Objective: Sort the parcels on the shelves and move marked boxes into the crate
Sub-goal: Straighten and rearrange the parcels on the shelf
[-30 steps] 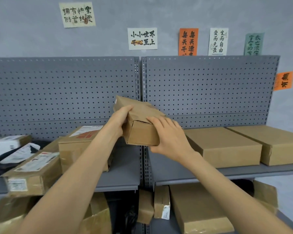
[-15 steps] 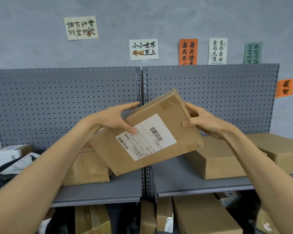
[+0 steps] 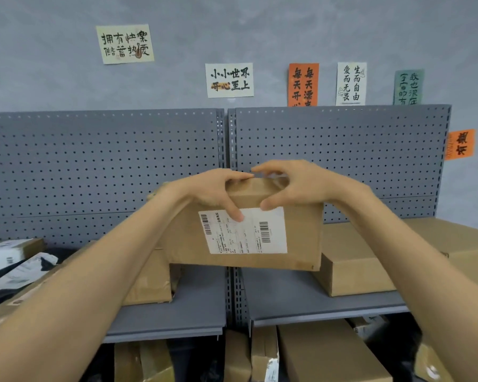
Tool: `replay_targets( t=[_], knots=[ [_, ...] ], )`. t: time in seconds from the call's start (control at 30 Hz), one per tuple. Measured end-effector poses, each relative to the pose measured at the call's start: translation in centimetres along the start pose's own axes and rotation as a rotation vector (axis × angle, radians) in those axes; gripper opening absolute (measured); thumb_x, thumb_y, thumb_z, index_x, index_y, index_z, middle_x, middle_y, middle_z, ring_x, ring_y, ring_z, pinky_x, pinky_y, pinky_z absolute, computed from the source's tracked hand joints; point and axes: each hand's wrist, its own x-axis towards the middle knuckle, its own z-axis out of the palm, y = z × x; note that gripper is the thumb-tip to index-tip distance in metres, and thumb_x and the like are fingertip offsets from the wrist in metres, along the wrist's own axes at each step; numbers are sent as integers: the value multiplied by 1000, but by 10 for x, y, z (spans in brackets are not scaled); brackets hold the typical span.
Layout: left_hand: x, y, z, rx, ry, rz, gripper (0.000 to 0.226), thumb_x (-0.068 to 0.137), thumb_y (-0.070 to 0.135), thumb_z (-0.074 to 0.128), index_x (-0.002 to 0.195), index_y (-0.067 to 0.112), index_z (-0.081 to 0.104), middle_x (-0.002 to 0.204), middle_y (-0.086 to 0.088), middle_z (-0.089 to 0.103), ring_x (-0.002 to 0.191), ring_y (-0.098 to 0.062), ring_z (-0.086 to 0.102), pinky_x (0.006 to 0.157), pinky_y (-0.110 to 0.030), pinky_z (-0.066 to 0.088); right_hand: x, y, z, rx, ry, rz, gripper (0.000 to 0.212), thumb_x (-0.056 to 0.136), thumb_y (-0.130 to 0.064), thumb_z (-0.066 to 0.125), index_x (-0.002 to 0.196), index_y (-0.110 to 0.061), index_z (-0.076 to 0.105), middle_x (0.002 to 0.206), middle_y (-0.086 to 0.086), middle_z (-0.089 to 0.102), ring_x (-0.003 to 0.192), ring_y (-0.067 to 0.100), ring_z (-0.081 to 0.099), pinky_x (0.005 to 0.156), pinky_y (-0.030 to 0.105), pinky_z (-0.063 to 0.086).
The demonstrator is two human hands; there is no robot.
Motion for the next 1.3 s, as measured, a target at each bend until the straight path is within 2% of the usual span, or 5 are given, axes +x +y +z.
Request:
replay_targets(
  t=[0.23,0.43,0.77,1.13,1.3],
  knots=[
    [11,0,10,288,88,18,93,61,55,80,142,35,39,133,9,50,125,-18,42,110,-48,29,9,12,20,-33,45,42,66,66,-50,72,124,-53,41,113,-12,55,95,11,55,81,37,50],
    [-10,-38,9,293,758,-93,127,46,93,51,148,46,-10,158,2,-23,142,-26,-27,103,-51,-29,-14,67,29,428,279,159,46,70,-42,72,111,-54,57,109,-16,59,98,6,57,74,25,46],
    [-13,-38,100,-1052,531,-188,85,72,74,53,143,59,9,150,18,36,131,-11,44,105,-51,39,-13,64,109,1268,495,394,26,87,-23,64,113,-25,61,100,3,73,67,11,71,47,24,52],
    [-24,-63,90,-918,585,-288,58,95,52,44,148,34,30,140,5,52,122,-15,54,104,-41,44,2,46,148,1235,326,462,36,89,-39,61,124,-28,56,109,-5,71,92,15,70,69,28,54],
    [-34,-72,90,-748,540,-560,43,100,41,42,133,17,54,115,1,66,88,-13,64,58,-21,46,8,40,163,1071,156,592,44,89,-48,58,124,-21,57,111,0,68,100,21,65,90,41,53]
  ],
)
